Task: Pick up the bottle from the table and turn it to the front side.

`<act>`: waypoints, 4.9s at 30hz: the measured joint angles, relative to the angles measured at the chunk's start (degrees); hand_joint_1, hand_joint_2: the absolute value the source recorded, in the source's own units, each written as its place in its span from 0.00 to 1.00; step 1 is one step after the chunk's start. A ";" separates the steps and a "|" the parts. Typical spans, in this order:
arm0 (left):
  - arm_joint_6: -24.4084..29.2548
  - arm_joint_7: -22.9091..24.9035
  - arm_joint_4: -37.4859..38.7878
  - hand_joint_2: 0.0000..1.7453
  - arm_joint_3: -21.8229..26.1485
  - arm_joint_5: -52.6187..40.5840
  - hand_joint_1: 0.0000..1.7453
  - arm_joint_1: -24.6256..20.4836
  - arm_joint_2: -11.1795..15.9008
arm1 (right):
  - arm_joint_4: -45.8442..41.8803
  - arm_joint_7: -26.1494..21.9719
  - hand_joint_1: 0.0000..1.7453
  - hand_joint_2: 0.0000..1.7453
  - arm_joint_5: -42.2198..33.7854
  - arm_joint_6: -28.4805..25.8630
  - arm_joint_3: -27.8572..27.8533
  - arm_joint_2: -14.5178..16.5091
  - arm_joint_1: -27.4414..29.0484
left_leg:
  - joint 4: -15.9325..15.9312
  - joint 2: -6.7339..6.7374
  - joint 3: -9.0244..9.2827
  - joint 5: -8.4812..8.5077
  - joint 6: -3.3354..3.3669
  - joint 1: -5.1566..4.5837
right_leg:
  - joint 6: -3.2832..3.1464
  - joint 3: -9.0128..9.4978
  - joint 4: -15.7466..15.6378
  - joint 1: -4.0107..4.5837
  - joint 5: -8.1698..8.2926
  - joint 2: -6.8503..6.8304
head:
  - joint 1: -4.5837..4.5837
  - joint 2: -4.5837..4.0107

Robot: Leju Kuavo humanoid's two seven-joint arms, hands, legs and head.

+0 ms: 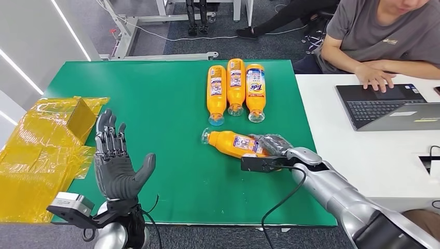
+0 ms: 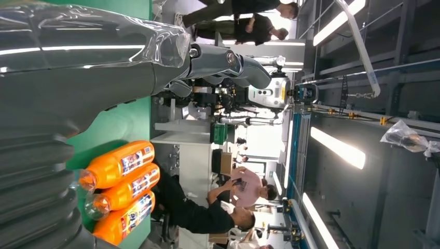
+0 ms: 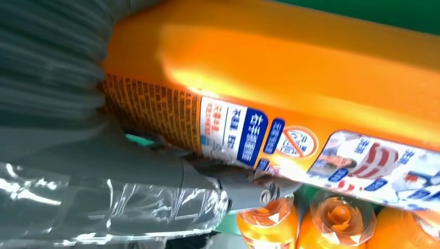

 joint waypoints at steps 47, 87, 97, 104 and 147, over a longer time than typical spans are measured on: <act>-28.47 0.00 11.36 1.00 3.06 16.69 0.00 -2.17 -4.07 | -28.54 -18.44 1.00 1.00 -15.20 -18.11 -9.07 11.15 18.95 | -0.05 -0.16 -0.13 -0.06 0.03 -0.02 | 0.12 -0.07 0.02 -0.01 -0.16 -0.12 | -0.01 0.00; -28.23 0.00 17.97 1.00 7.87 13.48 0.00 -5.66 -2.31 | -20.31 -12.10 1.00 1.00 -13.28 0.81 -3.42 11.83 13.47 | -0.04 -0.16 -0.13 -0.06 0.03 -0.02 | 0.12 -0.11 0.01 -0.01 -0.17 -0.09 | -0.01 0.00; -28.04 0.00 17.94 1.00 10.43 11.92 1.00 -5.27 -1.67 | -23.51 -10.32 1.00 1.00 -9.85 -0.95 -3.54 9.52 17.96 | -0.04 -0.16 -0.16 -0.07 0.03 -0.03 | 0.12 -0.11 0.00 -0.01 -0.17 -0.10 | -0.01 0.00; -30.26 0.36 17.91 1.00 10.42 12.67 1.00 -4.73 -1.42 | -25.83 -9.04 1.00 1.00 -5.88 -4.12 -5.39 9.05 20.57 | -0.04 -0.16 -0.14 -0.07 0.03 -0.02 | 0.12 -0.11 0.00 -0.01 -0.17 -0.10 | -0.01 0.00; -34.00 3.73 17.62 1.00 8.01 11.42 1.00 -4.24 -0.44 | -21.70 -11.82 1.00 1.00 1.09 -10.79 -7.87 12.32 19.51 | -0.05 -0.18 -0.16 -0.07 0.03 -0.02 | 0.12 -0.11 0.01 -0.01 -0.17 -0.12 | -0.01 0.00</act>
